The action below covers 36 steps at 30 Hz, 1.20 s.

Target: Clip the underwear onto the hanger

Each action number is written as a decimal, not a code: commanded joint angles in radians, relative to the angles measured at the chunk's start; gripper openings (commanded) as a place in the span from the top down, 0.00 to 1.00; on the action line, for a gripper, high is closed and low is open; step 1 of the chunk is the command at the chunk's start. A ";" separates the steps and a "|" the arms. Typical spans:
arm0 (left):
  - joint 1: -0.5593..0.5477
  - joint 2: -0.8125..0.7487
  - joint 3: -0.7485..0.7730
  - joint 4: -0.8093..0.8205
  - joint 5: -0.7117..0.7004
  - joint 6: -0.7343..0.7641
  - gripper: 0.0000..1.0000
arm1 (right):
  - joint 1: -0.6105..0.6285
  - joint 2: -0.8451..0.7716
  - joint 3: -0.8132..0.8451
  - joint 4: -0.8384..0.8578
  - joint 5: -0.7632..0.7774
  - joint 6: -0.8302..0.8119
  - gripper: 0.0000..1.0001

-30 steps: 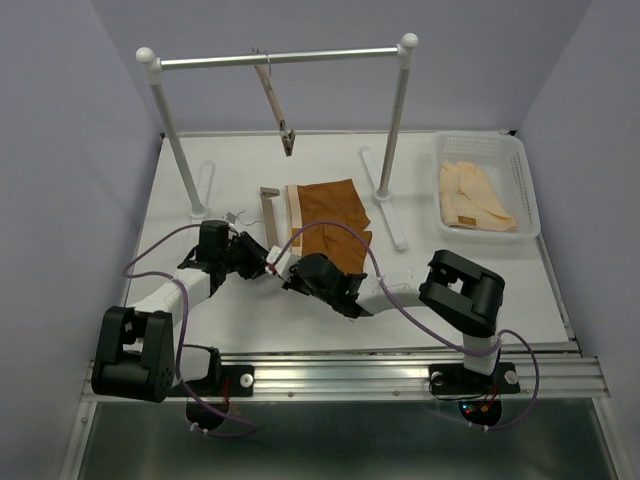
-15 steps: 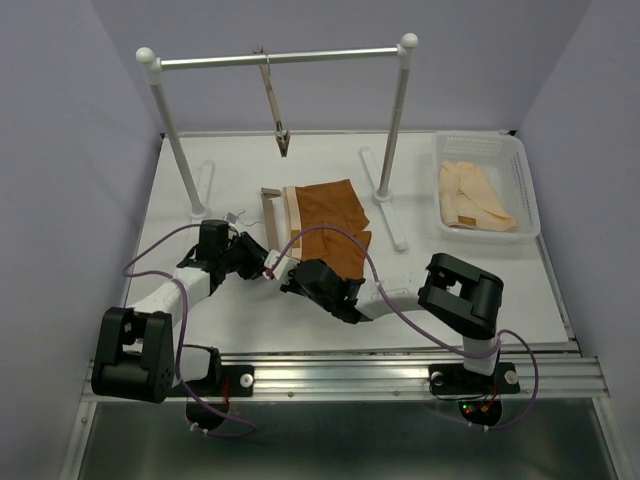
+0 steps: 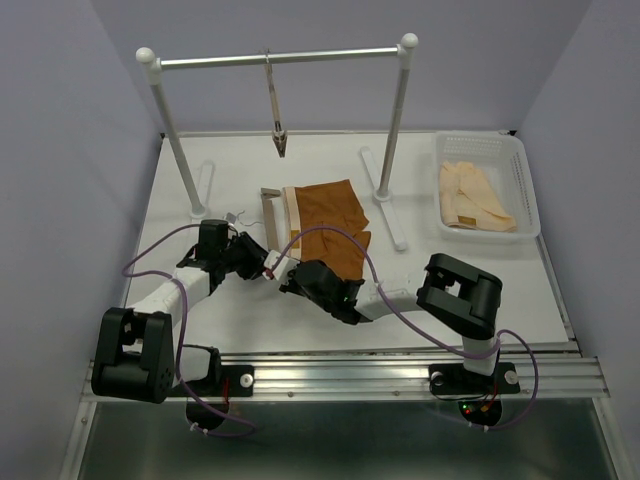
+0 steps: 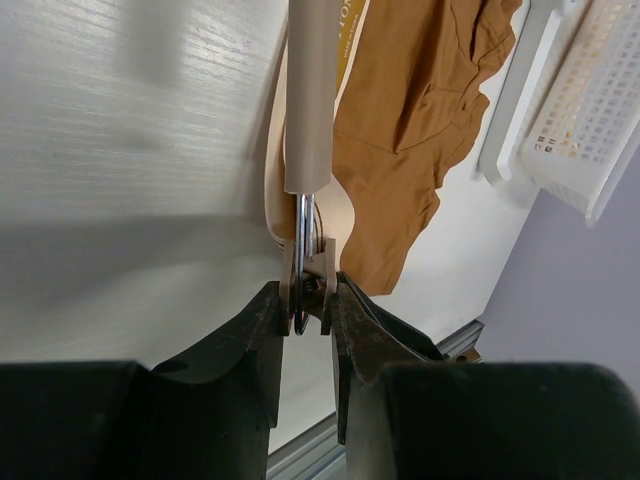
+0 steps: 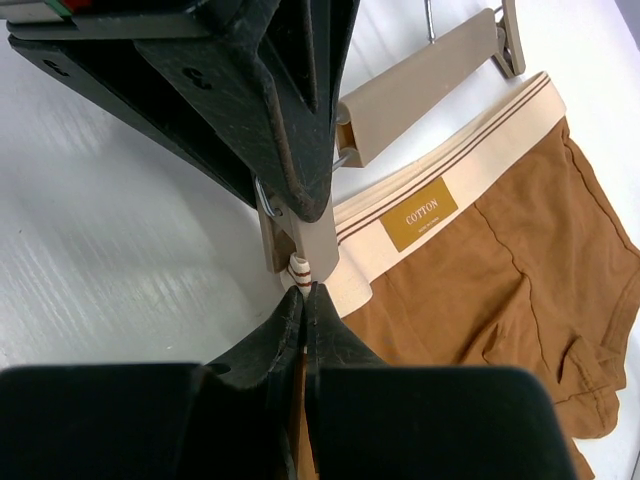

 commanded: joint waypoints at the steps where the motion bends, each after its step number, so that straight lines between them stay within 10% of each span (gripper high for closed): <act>1: 0.000 0.001 0.021 -0.070 0.026 -0.017 1.00 | 0.008 -0.016 0.012 0.160 -0.048 0.010 0.98; 14: -0.002 0.032 0.028 -0.068 0.029 -0.009 1.00 | 0.017 -0.018 0.038 0.099 -0.250 0.021 0.98; 36: 0.000 -0.011 0.080 -0.243 -0.011 0.076 1.00 | 0.017 0.027 0.039 0.064 0.075 -0.045 0.99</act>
